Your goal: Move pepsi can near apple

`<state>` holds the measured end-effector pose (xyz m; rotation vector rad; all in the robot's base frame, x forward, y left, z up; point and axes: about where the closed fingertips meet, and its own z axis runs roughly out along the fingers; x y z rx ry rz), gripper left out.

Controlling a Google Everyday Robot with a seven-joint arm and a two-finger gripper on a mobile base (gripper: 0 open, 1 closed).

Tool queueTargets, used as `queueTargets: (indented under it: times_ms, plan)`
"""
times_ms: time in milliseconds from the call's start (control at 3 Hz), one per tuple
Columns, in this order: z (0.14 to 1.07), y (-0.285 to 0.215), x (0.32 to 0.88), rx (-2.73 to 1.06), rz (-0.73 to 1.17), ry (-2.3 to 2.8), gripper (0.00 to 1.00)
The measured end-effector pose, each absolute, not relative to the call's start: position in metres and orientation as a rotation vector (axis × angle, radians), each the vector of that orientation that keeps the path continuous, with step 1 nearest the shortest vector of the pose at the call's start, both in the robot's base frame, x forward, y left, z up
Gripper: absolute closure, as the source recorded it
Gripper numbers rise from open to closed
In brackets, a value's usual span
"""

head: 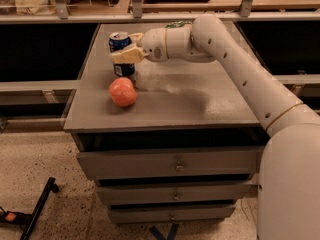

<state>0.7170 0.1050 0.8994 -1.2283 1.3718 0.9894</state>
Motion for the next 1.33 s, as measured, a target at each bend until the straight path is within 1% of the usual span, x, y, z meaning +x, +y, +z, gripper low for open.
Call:
queueTargets:
  times_ms: [333,1000,1333]
  plan:
    - [0.8912,0.0986,0.7050,-1.277,0.975,1.359,0.59]
    - [0.8834,0.0996,0.6996,-1.307,0.979,1.345,0.13]
    - [0.8830,0.1024,0.6988,-1.310,0.983,1.343,0.00]
